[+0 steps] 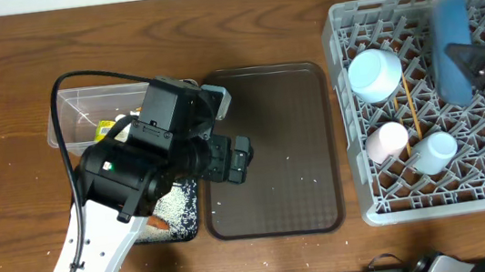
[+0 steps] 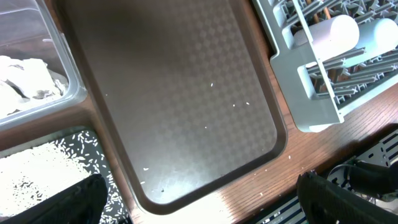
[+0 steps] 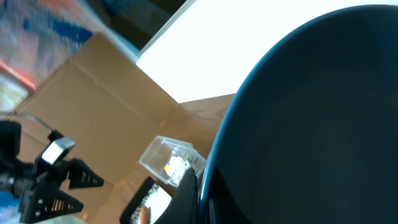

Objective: Sort waste into correct bins and load items into the dishwasher rack
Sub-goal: 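Lift the blue bowl and carry it right over the rack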

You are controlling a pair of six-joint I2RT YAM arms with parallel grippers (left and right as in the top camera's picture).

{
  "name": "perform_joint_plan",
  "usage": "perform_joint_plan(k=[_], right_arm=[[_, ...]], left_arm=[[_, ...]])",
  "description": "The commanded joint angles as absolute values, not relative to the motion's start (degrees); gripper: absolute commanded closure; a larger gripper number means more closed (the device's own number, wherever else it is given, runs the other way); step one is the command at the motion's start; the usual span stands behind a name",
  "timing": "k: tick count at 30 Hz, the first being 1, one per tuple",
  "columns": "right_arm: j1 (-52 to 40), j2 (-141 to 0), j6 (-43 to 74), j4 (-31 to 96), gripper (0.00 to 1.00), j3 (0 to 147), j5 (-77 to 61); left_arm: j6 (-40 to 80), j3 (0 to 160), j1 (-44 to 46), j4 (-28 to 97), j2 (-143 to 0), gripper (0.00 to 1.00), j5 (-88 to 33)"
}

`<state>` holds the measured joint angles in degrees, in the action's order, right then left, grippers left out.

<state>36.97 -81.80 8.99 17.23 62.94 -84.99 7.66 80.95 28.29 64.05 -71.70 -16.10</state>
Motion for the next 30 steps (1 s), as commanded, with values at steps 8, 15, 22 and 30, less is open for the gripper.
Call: perform_joint_plan(k=[8, 15, 22, 30], right_arm=[[37.43, -93.89, 9.17, 14.79, 0.99, 62.94, -89.38], [35.66, -96.68, 9.41, 14.11, 0.99, 62.94, -89.38], [33.63, -96.64, 21.76, 5.34, 0.99, 62.94, -89.38], [30.7, -96.64, 31.79, -1.19, 0.99, 62.94, -89.38]], left_arm=[[7.7, 80.68, 28.38, 64.03, -71.92, 0.0, -15.35], [7.7, 80.68, 28.38, 64.03, -71.92, 0.0, -15.35], [7.7, 80.68, 28.38, 64.03, -71.92, 0.0, -15.35], [7.7, 80.68, 28.38, 64.03, -71.92, 0.0, -15.35]])
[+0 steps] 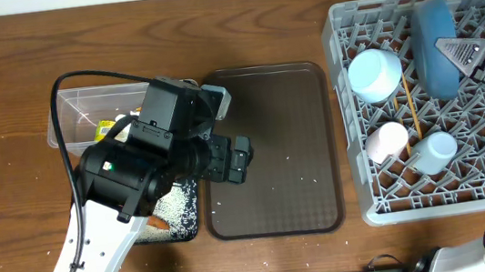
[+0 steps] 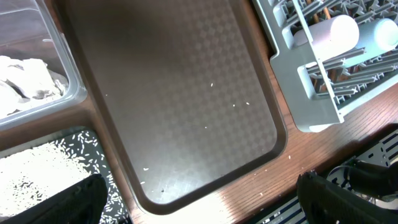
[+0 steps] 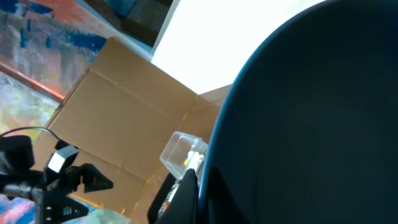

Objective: Sort waste into correct bins and load items into the dishwasher rack
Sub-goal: 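Lift the blue bowl and carry it right over the rack, then lower the blue bowl upside down into the rack's right side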

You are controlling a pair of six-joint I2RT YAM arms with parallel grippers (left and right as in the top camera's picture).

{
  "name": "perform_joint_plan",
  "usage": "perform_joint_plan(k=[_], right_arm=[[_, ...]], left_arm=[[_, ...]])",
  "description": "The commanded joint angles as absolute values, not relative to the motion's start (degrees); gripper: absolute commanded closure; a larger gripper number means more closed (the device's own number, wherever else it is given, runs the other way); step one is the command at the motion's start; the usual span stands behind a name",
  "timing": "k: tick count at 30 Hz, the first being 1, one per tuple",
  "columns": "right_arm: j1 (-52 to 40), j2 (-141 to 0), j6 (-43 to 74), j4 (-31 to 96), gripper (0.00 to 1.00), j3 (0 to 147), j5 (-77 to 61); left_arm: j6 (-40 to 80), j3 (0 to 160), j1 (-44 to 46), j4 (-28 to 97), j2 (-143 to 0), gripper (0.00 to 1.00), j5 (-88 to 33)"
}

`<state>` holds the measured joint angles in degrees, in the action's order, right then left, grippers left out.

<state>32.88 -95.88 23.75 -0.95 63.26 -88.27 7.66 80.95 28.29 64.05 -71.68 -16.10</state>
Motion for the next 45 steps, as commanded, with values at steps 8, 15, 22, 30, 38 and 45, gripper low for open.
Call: perform_joint_plan(k=[8, 15, 22, 30, 38, 45], right_arm=[[25.82, -96.64, 35.75, -5.96, 0.99, 62.94, -89.38], [26.24, -96.64, 33.32, -5.13, 0.99, 62.94, -89.38], [26.35, -96.66, 23.33, 4.75, 0.99, 62.92, -89.36], [33.21, -96.68, 21.43, 5.8, 0.99, 62.92, -89.32], [43.09, -97.38, 18.15, 6.35, 0.99, 62.74, -88.09], [48.18, -101.14, 19.38, 10.35, 0.99, 62.7, -80.58]], left_arm=[[7.7, 80.68, 28.38, 64.03, -71.92, 0.0, -15.35], [7.7, 80.68, 28.38, 64.03, -71.92, 0.0, -15.35], [7.7, 80.68, 28.38, 64.03, -71.92, 0.0, -15.35], [7.7, 80.68, 28.38, 64.03, -71.92, 0.0, -15.35], [7.7, 80.68, 28.38, 64.03, -71.92, 0.0, -15.35], [7.7, 80.68, 28.38, 64.03, -71.92, 0.0, -15.35]])
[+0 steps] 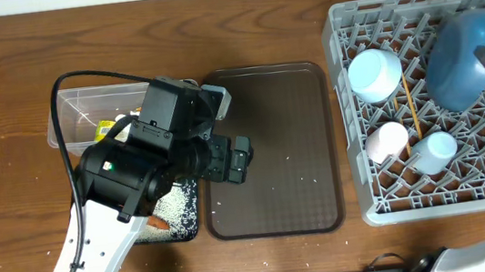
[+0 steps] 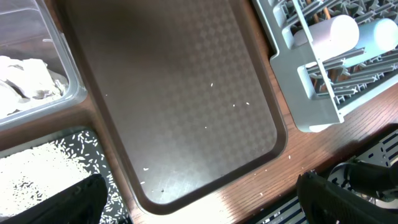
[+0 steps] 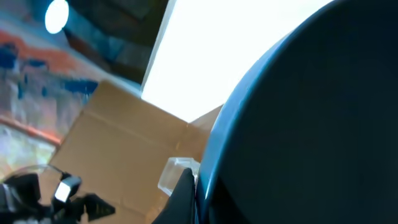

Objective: Sort waste into correct bins and load items into the dishwasher rack
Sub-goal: 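Lower the blue bowl upside down into the rack's right side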

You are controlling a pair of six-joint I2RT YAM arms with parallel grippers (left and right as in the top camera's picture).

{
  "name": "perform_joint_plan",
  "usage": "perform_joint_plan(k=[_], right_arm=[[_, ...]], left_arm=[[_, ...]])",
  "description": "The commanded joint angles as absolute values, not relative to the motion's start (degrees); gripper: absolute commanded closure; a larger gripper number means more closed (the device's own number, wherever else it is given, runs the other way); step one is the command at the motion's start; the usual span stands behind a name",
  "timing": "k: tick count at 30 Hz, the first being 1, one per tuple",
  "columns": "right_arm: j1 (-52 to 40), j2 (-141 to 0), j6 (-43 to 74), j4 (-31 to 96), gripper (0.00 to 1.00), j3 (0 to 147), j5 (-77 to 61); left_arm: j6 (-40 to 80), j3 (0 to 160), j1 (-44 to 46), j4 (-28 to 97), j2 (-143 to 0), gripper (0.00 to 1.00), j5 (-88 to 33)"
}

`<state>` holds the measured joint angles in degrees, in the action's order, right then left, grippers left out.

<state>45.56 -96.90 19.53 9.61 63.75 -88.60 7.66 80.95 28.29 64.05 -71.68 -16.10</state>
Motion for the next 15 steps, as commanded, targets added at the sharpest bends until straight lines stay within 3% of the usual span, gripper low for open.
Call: perform_joint_plan(k=[1, 2, 4, 5, 12, 15], right_arm=[[49.25, -101.47, 20.58, 10.31, 0.99, 62.7, -80.16], [50.22, -101.58, 21.47, 10.04, 0.95, 62.7, -79.66], [52.18, -101.58, 24.16, 8.99, 0.71, 62.72, -79.2], [53.1, -101.58, 26.09, 8.08, 0.66, 62.72, -79.22], [58.37, -101.58, 35.0, 3.86, 0.32, 62.72, -79.26], [58.85, -101.58, 35.7, 3.88, 0.23, 62.72, -77.43]], left_arm=[[7.7, 80.68, 28.38, 64.03, -71.92, 0.0, -15.35], [7.7, 80.68, 28.38, 64.03, -71.92, 0.0, -15.35], [7.7, 80.68, 28.38, 64.03, -71.92, 0.0, -15.35], [7.7, 80.68, 28.38, 64.03, -71.92, 0.0, -15.35], [7.7, 80.68, 28.38, 64.03, -71.92, 0.0, -15.35], [7.7, 80.68, 28.38, 64.03, -71.92, 0.0, -15.35]])
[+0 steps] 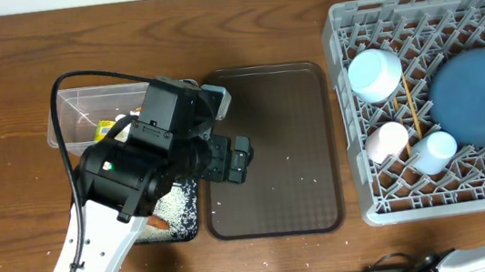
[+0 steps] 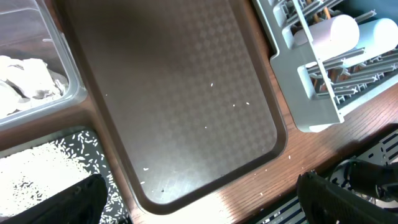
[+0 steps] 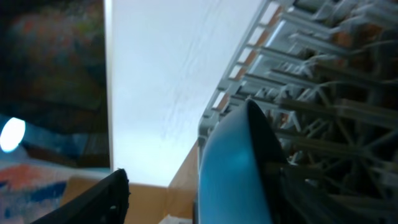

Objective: Sort waste into correct bins and load items into the dishwasher rack
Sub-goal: 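Lower the blue bowl upside down into the rack's right side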

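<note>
A blue bowl (image 1: 481, 95) lies in the grey dishwasher rack (image 1: 350, 142), right of middle; the right wrist view shows it edge-on (image 3: 230, 168) against the tines. My right gripper (image 3: 202, 205) is open around the bowl's rim, its left finger (image 3: 99, 202) well apart from it. The overhead view does not show this gripper. My left gripper (image 1: 231, 158) hangs open over the left edge of the bare brown tray (image 1: 258, 69), with nothing between its fingers (image 2: 68, 199).
The rack also holds a light blue cup (image 1: 375, 73), a pink cup (image 1: 387, 141), a smaller pale cup (image 1: 435, 152) and a chopstick (image 1: 411, 103). Left of the tray stand a clear bin (image 1: 75, 109) with waste and a black bin (image 1: 178, 212) with rice.
The bowl was tilted in my right gripper over the rack; now it lies lower in the rack and the gripper is open and out of the overhead view. Left arm unmoved.
My right gripper first held the blue bowl on edge above the rack's back right. Then the bowl was further left over the back rows, then tipped flatter. Now it rests in the rack, let go. My left gripper stayed open over the tray throughout.
</note>
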You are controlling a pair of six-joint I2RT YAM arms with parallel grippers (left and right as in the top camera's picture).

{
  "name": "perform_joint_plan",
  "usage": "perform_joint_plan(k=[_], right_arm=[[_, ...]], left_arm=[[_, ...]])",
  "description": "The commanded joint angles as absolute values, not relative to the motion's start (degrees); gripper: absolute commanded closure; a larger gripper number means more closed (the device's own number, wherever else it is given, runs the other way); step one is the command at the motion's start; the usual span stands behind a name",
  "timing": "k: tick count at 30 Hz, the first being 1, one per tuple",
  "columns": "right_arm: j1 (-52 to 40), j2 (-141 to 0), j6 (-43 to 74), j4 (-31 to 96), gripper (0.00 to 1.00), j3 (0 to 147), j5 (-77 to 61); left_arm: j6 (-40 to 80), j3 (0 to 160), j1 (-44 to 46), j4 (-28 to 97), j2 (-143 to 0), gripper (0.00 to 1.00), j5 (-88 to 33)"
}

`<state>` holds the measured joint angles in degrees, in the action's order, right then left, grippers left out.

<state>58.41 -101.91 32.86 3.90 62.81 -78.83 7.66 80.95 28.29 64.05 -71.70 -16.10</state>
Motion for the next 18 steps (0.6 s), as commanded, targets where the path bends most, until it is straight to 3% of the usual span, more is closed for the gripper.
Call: perform_joint_plan(k=[1, 4, 11, 14, 18], right_arm=[[58.87, -101.58, 36.49, 3.88, 0.22, 62.72, -76.2], [59.07, -101.58, 36.84, 3.25, 0.22, 62.72, -73.8], [59.61, -101.58, 36.82, 1.87, 0.12, 62.72, -69.82], [59.61, -101.58, 36.82, 1.87, 0.01, 62.72, -67.18], [59.37, -101.58, 36.45, 1.37, 0.01, 62.72, -65.3]], left_arm=[[7.7, 80.68, 28.38, 64.03, -71.92, 0.0, -15.35], [7.7, 80.68, 28.38, 64.03, -71.92, 0.0, -15.35], [7.7, 80.68, 28.38, 64.03, -71.92, 0.0, -15.35], [7.7, 80.68, 28.38, 64.03, -71.92, 0.0, -15.35], [7.7, 80.68, 28.38, 64.03, -71.92, 0.0, -15.35]])
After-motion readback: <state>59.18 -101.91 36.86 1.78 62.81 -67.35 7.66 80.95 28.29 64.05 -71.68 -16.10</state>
